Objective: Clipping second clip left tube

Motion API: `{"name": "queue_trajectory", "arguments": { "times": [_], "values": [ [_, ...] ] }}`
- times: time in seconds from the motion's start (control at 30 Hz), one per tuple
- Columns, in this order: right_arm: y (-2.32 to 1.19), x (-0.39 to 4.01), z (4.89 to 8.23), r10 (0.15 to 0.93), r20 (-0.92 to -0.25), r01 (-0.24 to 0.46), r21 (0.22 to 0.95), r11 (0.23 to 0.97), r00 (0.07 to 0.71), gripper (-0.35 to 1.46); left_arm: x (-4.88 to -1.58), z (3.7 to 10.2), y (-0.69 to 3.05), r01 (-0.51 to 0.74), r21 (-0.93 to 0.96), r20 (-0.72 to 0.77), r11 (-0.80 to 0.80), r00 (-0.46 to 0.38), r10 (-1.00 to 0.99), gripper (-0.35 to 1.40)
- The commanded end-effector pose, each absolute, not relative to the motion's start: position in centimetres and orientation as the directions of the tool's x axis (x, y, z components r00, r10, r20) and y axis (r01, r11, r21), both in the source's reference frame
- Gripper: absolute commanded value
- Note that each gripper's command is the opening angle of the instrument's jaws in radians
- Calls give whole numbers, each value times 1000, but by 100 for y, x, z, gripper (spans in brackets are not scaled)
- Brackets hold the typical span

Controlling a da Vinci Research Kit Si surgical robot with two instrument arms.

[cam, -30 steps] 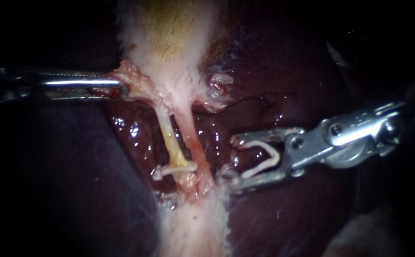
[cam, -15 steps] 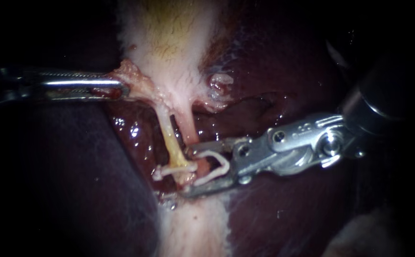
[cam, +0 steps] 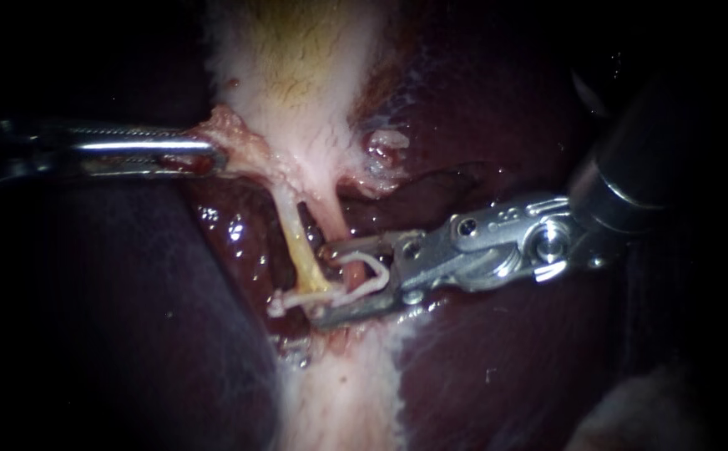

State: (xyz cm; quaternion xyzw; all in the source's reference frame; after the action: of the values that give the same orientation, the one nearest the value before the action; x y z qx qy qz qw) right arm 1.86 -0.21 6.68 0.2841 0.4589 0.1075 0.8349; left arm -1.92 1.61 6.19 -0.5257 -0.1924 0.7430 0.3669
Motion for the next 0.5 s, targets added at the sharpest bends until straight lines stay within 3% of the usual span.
{"name": "queue_trajectory", "arguments": {
  "times": [0.03,0.37,0.5],
  "values": [
    [-19,187,670,440,-706,81,573,816,555,49,-192,619,161,-343,-672,-640,-657,-178,747,-35],
    [-17,208,685,466,-704,65,585,809,537,49,-193,618,160,-344,-671,-640,-656,-178,748,-35],
    [-21,219,687,479,-710,110,610,785,516,50,-193,618,160,-344,-671,-640,-656,-178,748,-35]
  ]
}}
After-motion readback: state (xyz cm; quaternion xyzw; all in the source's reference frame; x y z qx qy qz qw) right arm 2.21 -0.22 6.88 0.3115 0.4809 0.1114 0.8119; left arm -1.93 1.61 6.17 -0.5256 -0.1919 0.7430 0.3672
